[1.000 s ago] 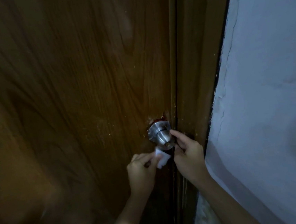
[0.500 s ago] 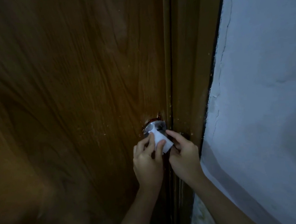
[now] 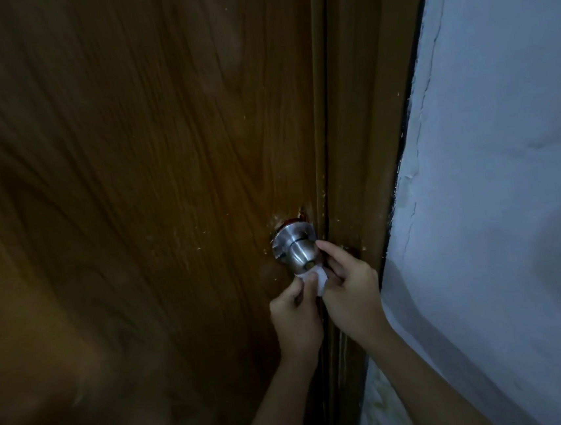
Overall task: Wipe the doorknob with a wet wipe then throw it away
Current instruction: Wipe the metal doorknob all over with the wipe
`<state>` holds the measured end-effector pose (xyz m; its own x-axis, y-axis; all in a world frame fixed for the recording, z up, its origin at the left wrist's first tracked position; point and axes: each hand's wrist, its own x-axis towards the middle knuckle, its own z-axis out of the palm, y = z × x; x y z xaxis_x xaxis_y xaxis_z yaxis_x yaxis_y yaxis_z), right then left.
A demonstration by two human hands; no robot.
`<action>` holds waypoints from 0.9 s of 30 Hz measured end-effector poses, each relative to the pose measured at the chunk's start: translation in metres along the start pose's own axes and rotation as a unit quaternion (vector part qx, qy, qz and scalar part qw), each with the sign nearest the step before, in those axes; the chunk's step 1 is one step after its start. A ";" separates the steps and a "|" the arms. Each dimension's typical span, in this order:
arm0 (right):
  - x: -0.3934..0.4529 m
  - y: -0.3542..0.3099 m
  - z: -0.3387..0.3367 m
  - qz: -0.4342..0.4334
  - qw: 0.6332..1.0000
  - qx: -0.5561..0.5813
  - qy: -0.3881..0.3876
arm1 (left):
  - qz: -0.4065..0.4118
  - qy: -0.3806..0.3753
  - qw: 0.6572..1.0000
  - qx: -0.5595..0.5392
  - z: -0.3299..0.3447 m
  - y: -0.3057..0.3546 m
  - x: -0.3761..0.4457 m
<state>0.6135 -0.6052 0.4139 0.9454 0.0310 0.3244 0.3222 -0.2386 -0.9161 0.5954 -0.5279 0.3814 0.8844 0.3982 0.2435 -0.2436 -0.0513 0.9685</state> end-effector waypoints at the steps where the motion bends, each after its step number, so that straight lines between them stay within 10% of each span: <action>1: 0.000 -0.001 -0.001 0.002 1.000 -0.003 -0.002 | -0.006 -0.024 1.000 -0.011 0.001 0.003 -0.001; 15: -0.019 0.000 -0.004 -0.080 0.988 0.032 0.126 | 0.198 -0.164 0.946 0.196 -0.026 0.023 0.005; 20: 0.006 -0.018 -0.004 -0.148 0.972 -0.024 0.183 | 0.202 0.020 0.950 0.238 -0.032 0.037 0.028; 27: 0.037 -0.035 0.004 -0.198 0.952 -0.228 0.055 | 0.180 -0.076 0.909 0.367 -0.032 0.044 0.049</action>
<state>0.6377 -0.5920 0.4574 0.7345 0.1098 0.6697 0.5744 -0.6261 -0.5273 0.6153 -0.4811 0.4344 0.8582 0.1065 0.5021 -0.2460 -0.7733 0.5844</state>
